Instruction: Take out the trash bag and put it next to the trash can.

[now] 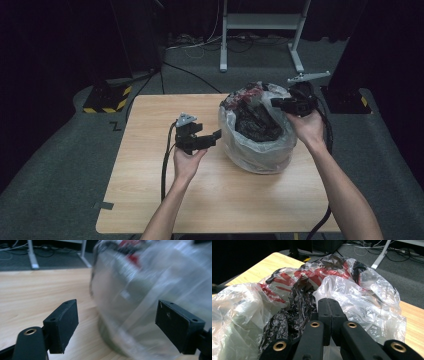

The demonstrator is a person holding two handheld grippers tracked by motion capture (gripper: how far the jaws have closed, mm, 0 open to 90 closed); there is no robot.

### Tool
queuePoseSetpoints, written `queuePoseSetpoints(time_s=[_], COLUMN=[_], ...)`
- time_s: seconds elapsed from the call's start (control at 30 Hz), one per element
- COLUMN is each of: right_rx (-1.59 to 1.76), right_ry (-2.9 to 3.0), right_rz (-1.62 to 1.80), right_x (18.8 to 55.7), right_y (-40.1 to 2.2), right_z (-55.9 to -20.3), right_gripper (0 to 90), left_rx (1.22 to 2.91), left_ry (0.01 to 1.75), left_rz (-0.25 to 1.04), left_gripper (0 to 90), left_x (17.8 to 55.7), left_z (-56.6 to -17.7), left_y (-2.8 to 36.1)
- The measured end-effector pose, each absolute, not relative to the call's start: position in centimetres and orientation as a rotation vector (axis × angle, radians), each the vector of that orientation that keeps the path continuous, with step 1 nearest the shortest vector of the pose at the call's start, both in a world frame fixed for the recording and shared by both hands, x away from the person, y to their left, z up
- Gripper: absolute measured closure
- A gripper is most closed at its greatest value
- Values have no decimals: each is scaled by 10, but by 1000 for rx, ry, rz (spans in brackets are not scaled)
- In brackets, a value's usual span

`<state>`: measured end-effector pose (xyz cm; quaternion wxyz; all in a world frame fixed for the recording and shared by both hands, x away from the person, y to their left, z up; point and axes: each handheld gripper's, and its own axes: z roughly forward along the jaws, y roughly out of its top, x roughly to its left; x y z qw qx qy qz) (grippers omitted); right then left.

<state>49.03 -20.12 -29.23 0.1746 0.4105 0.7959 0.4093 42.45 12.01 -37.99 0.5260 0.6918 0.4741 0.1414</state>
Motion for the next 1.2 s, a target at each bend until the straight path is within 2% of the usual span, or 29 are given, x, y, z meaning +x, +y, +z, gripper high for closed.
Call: queuePoseSetpoints(time_s=[0.3, 0.6, 0.73, 0.87, 0.97, 1.1, 1.2], right_rx=[1170, 1169, 1165, 1161, 1151, 1139, 1138], right_ry=[2265, 2273, 2276, 2284, 2283, 2291, 2297], right_rz=[1144, 1142, 1149, 1152, 1159, 1163, 1178], right_x=[492, 493, 492, 492, 491, 490, 490], right_y=[-198, -196, -195, -192, -191, -190, -189], right_z=[-297, -298, -299, -298, -295, -293, -292], right_gripper=[899, 899, 899, 899, 899, 898, 899], left_rx=[1676, 1692, 1753, 1809, 1857, 1917, 1952], left_ry=[1082, 1061, 1060, 1085, 1113, 1118, 1126], left_rz=[344, 302, 349, 441, 494, 562, 545], left_gripper=[173, 170, 177, 239, 320, 540, 656], left_x=[429, 434, 439, 444, 450, 454, 459], left_z=[-349, -337, -335, -333, -332, -331, -332], left_y=[99, 86, 73, 56, 47, 38, 35])
